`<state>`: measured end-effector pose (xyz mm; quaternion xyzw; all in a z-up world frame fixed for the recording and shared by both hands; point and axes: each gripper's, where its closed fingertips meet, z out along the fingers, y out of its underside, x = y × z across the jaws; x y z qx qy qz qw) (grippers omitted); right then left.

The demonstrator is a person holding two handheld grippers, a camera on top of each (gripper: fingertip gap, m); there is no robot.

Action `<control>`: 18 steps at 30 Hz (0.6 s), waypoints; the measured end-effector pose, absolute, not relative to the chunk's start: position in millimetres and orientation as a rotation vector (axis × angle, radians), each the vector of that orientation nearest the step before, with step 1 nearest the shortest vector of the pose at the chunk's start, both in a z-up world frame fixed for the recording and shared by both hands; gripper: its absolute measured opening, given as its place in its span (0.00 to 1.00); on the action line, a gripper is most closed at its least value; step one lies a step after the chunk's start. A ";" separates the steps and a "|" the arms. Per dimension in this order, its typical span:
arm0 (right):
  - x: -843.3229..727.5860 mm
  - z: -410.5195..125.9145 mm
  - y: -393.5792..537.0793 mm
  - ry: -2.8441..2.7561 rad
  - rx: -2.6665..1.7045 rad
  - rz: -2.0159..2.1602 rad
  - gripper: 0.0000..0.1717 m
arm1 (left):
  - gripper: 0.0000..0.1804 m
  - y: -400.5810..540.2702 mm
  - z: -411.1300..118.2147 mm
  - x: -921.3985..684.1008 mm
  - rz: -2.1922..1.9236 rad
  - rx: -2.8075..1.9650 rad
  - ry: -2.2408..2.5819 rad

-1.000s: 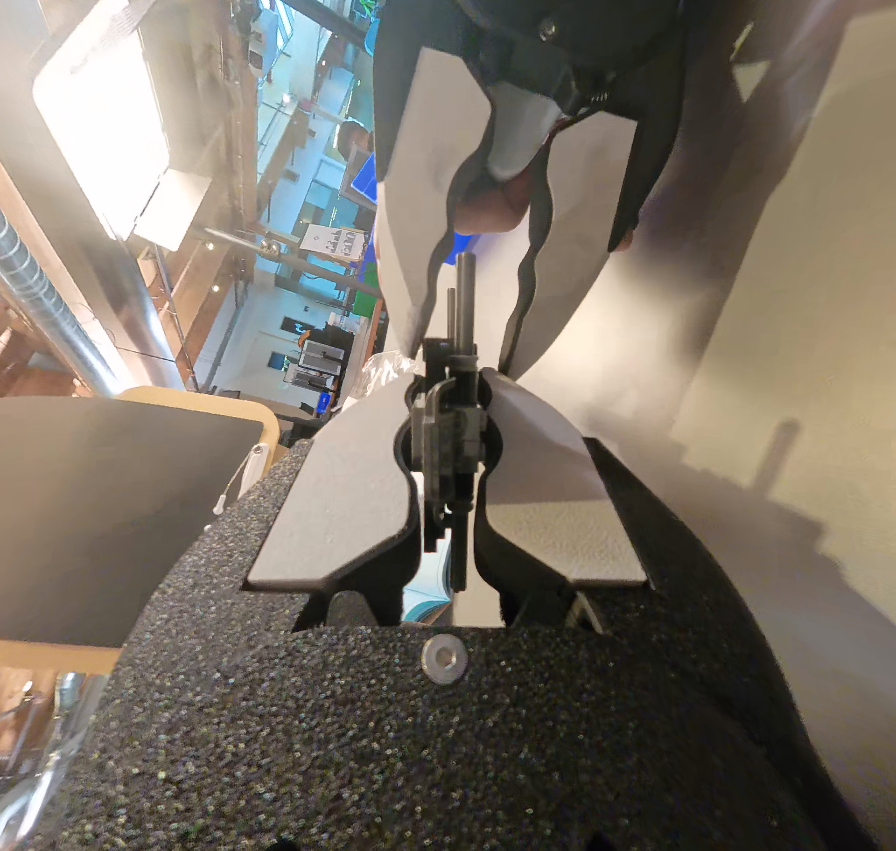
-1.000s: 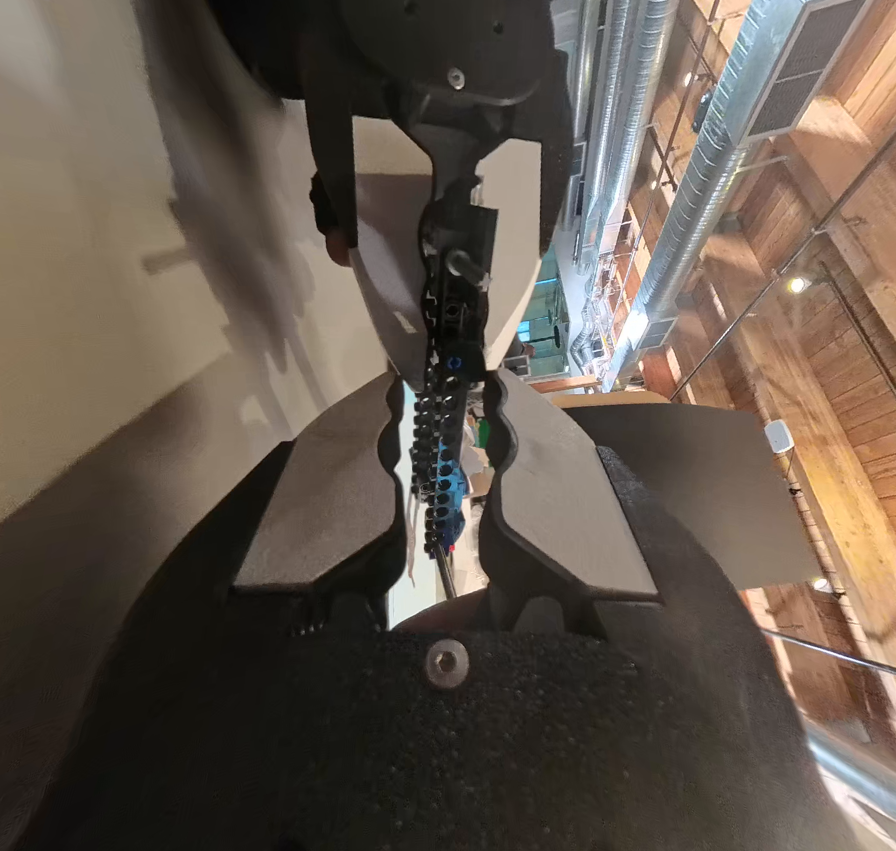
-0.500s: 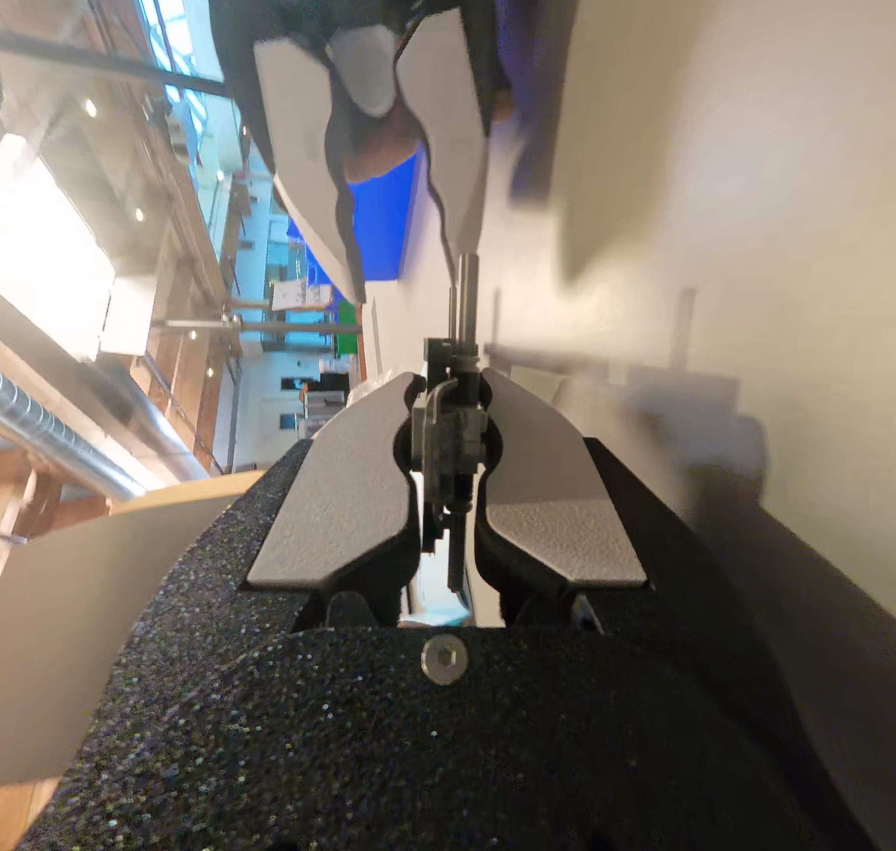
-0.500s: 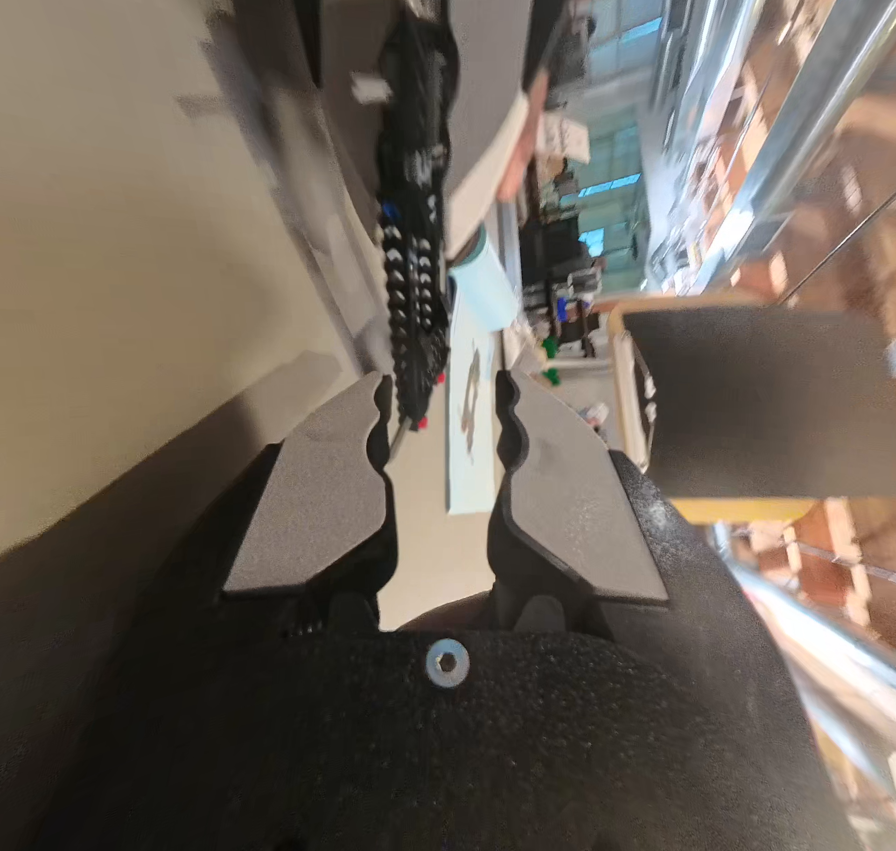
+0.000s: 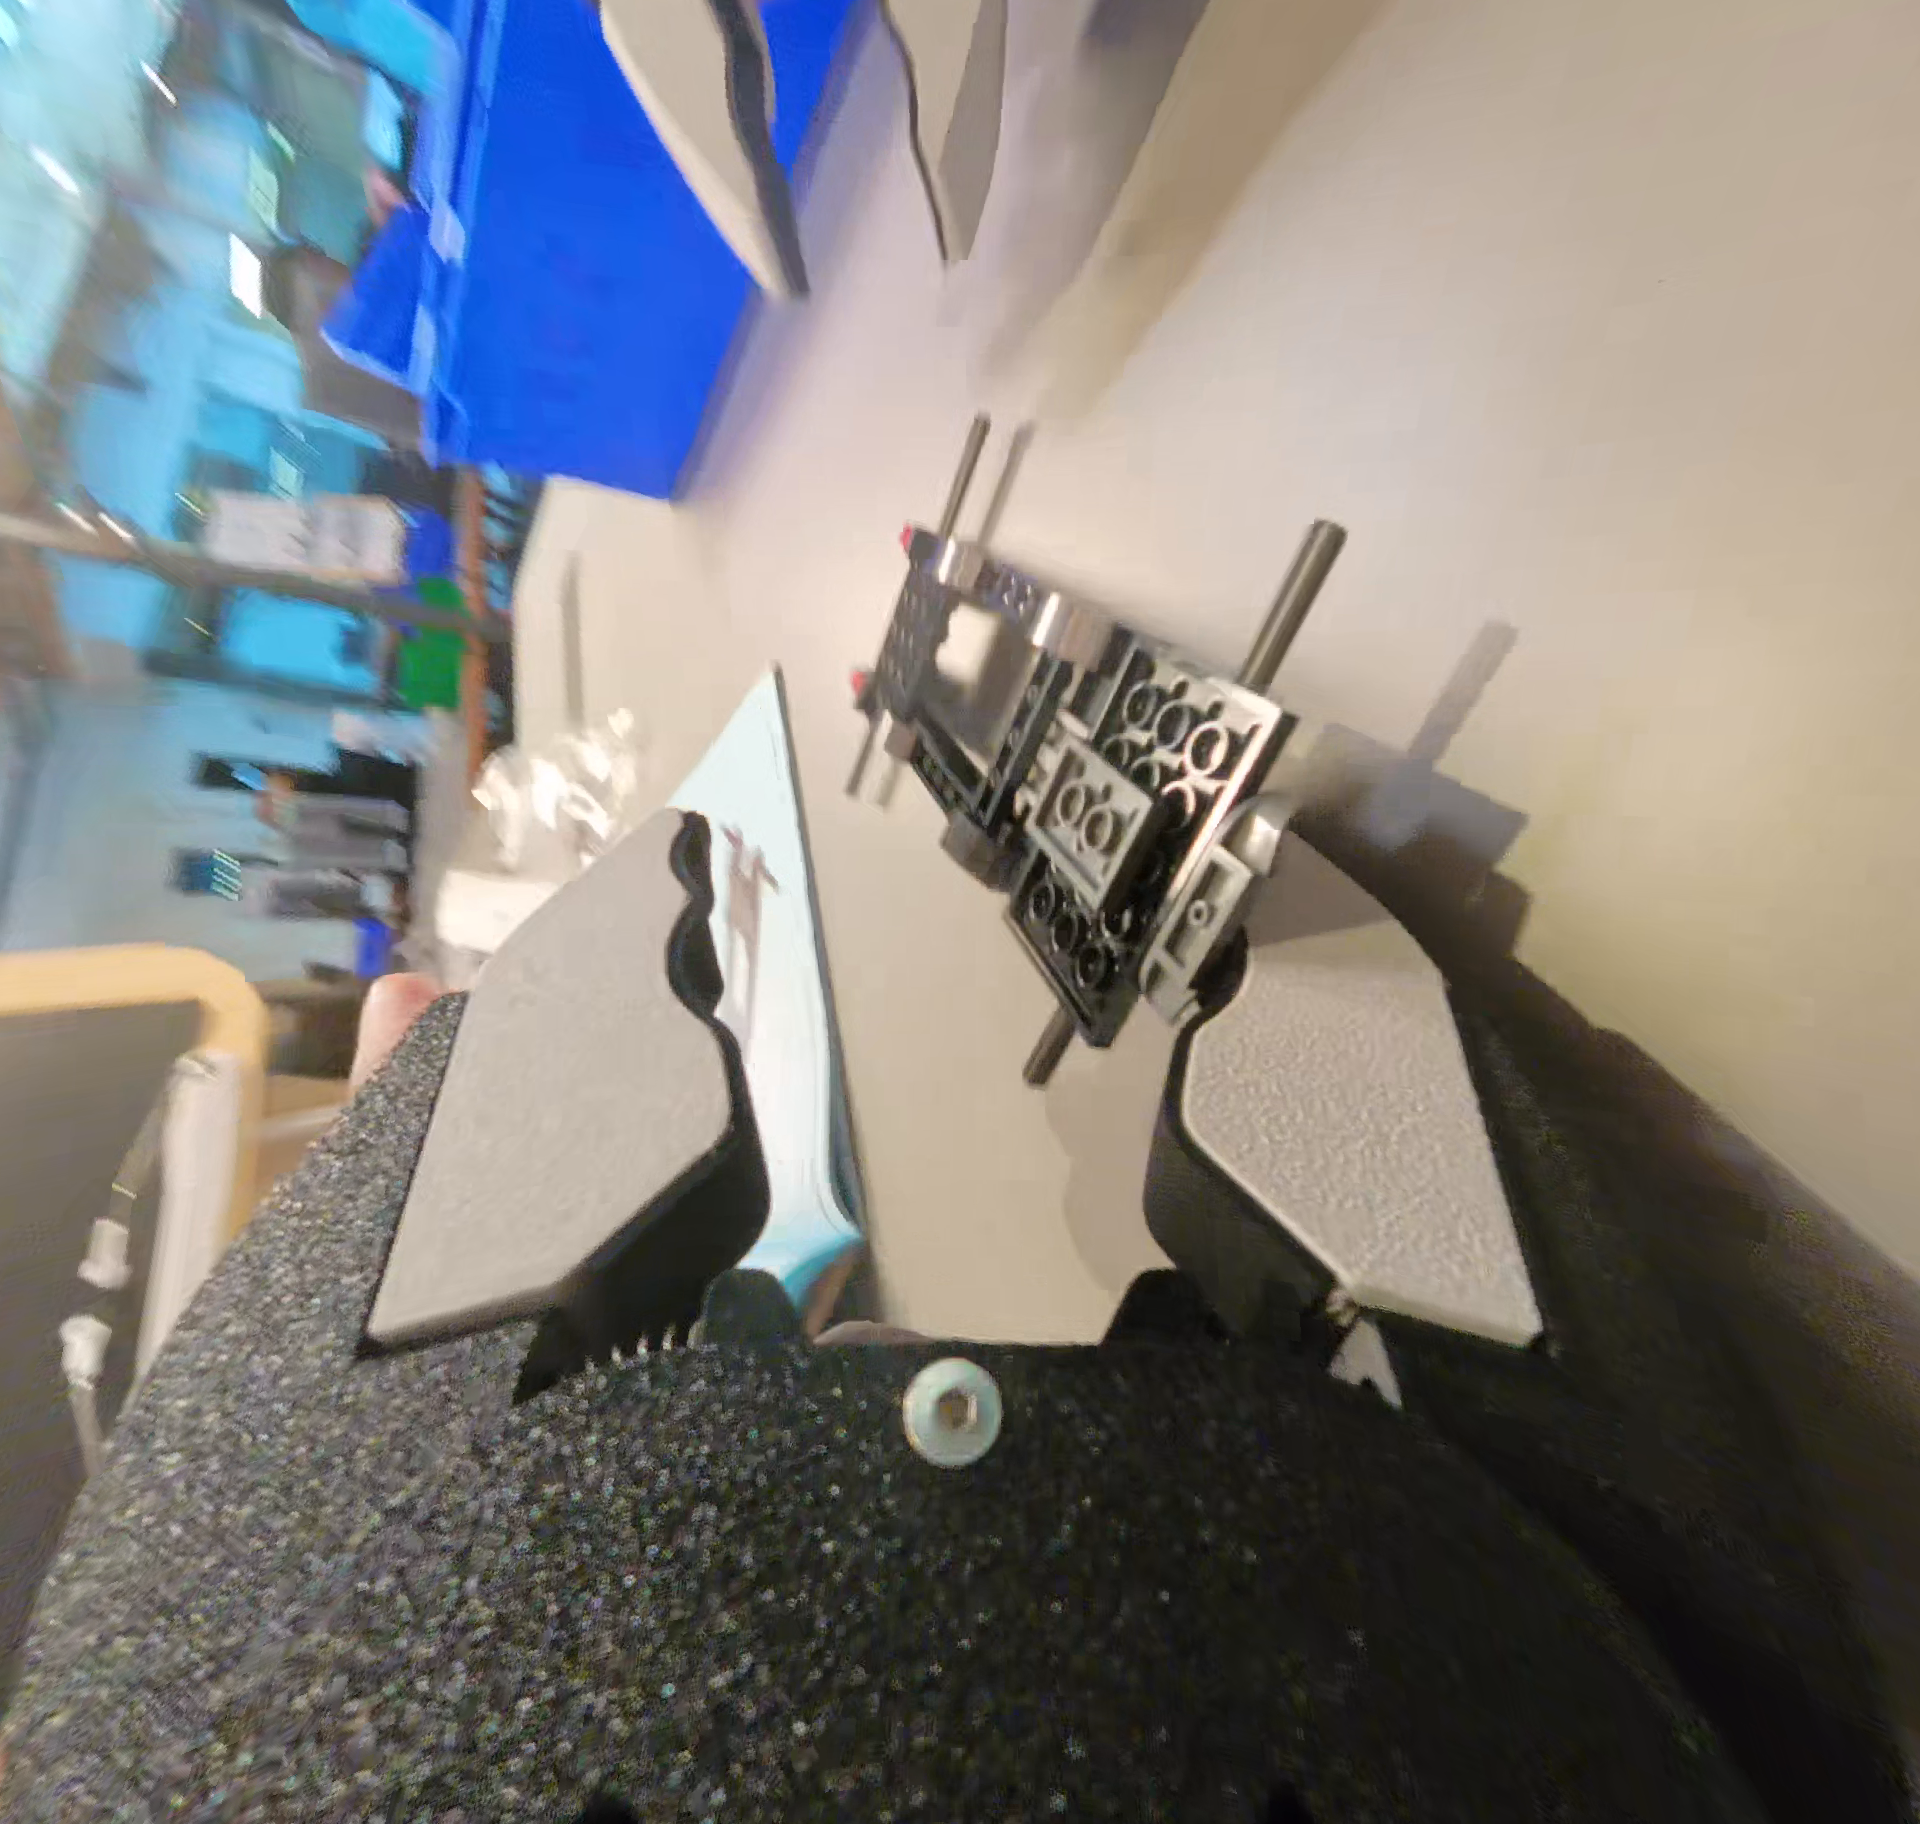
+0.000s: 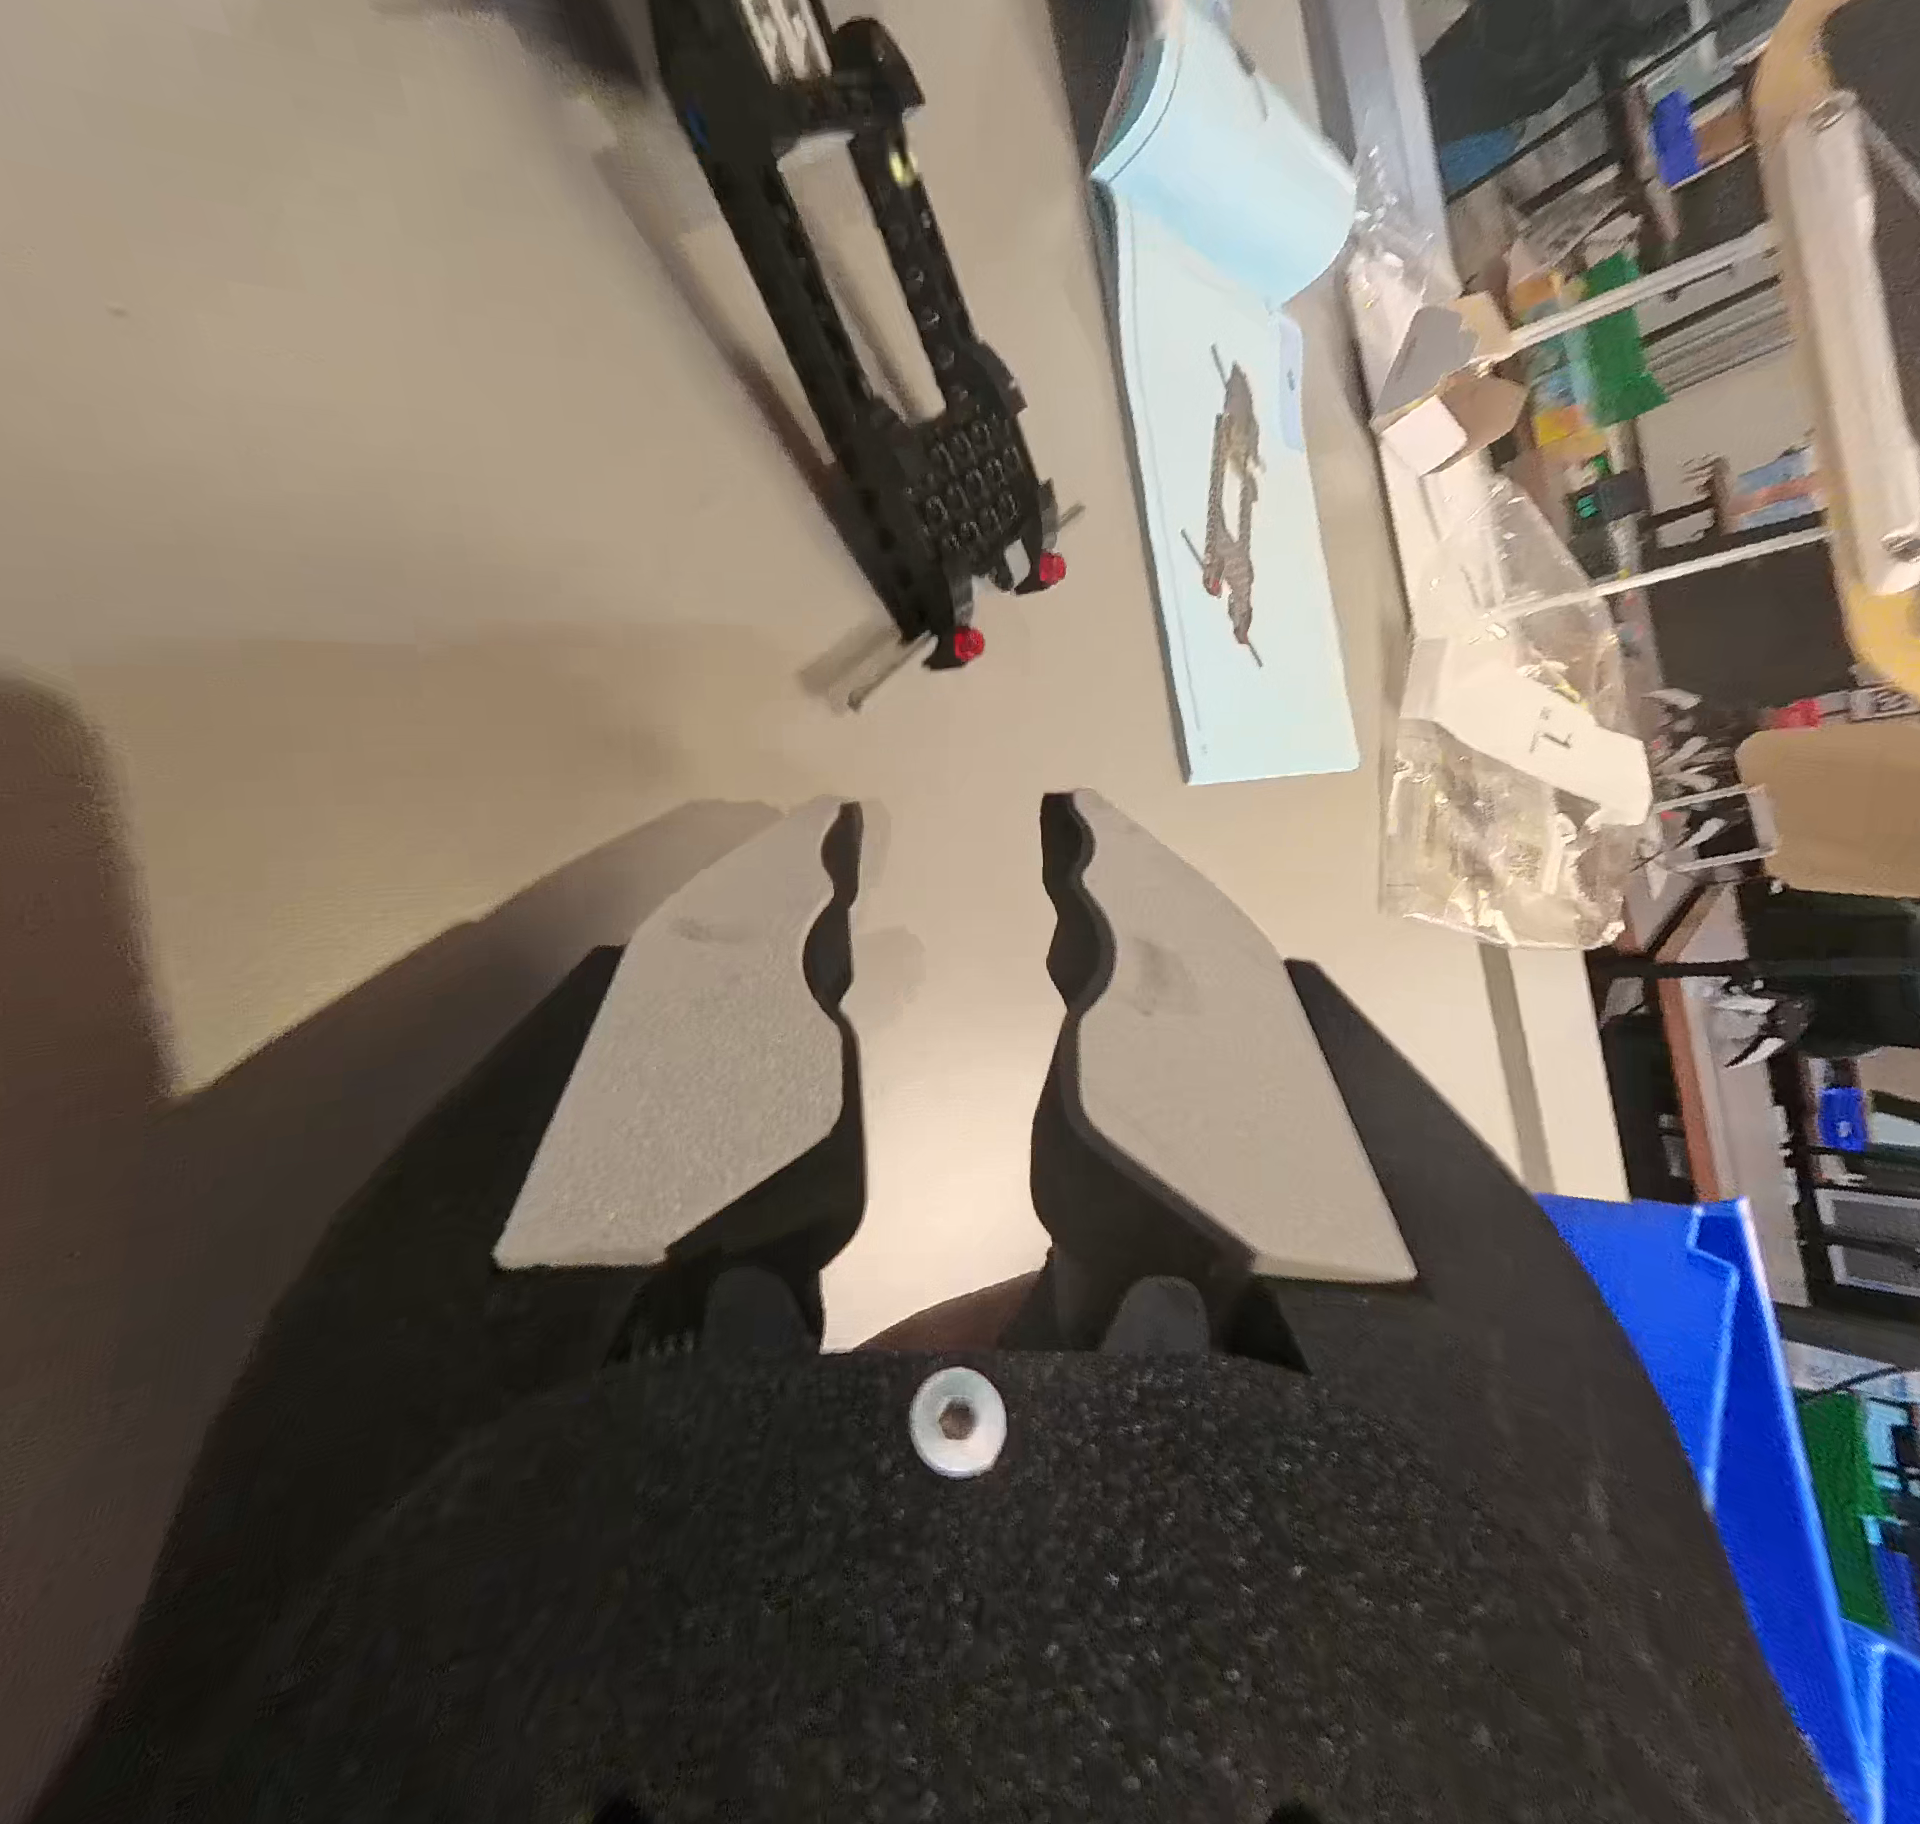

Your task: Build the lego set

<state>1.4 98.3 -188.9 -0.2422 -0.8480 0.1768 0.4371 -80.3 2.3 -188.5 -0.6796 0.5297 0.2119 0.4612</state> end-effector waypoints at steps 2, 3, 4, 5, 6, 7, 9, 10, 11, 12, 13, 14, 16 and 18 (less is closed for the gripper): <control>-0.1 -190.9 99.3 -2.130 -0.646 0.451 0.20 | 0.51 -5.3 -190.7 -98.0 0.519 -1.787 1.262; -2.2 -190.6 99.9 -2.131 -0.674 0.464 0.20 | 0.51 -9.5 -191.7 -106.3 0.521 -1.830 1.247; -5.5 -189.5 101.5 -2.124 -0.705 0.473 0.19 | 0.50 -13.8 -193.5 -114.8 0.516 -1.882 1.222; -10.0 -187.3 104.2 -2.105 -0.734 0.473 0.19 | 0.51 -16.6 -193.8 -124.8 0.525 -1.931 1.181; -15.1 -185.7 107.2 -2.089 -0.759 0.469 0.18 | 0.51 -20.8 -195.2 -133.4 0.523 -1.981 1.145; -20.7 -185.0 109.9 -2.076 -0.780 0.464 0.18 | 0.51 -25.8 -196.8 -139.5 0.506 -2.023 1.117; -32.9 -184.1 114.2 -2.047 -0.811 0.465 0.18 | 0.51 -30.8 -196.3 -155.4 0.554 -2.070 1.056; -38.1 -184.7 113.0 -2.047 -0.817 0.486 0.18 | 0.51 -31.5 -195.6 -163.1 0.594 -2.081 1.029; -42.9 -185.7 111.0 -2.052 -0.829 0.509 0.17 | 0.50 -31.4 -195.2 -171.0 0.641 -2.095 0.997; -47.3 -186.8 109.9 -2.057 -0.844 0.522 0.17 | 0.49 -32.3 -196.4 -174.3 0.649 -2.116 0.971; -51.5 -187.2 109.8 -2.058 -0.851 0.525 0.17 | 0.47 -34.0 -198.3 -174.3 0.625 -2.143 0.945; -55.6 -186.8 110.8 -2.052 -0.850 0.517 0.17 | 0.46 -36.5 -200.1 -174.7 0.608 -2.172 0.927; -62.6 -185.9 114.2 -2.045 -0.851 0.493 0.17 | 0.46 -42.7 -200.5 -183.2 0.632 -2.224 0.896; -68.6 -186.1 117.7 -2.045 -0.881 0.474 0.16 | 0.44 -53.0 -203.6 -191.7 0.587 -2.309 0.833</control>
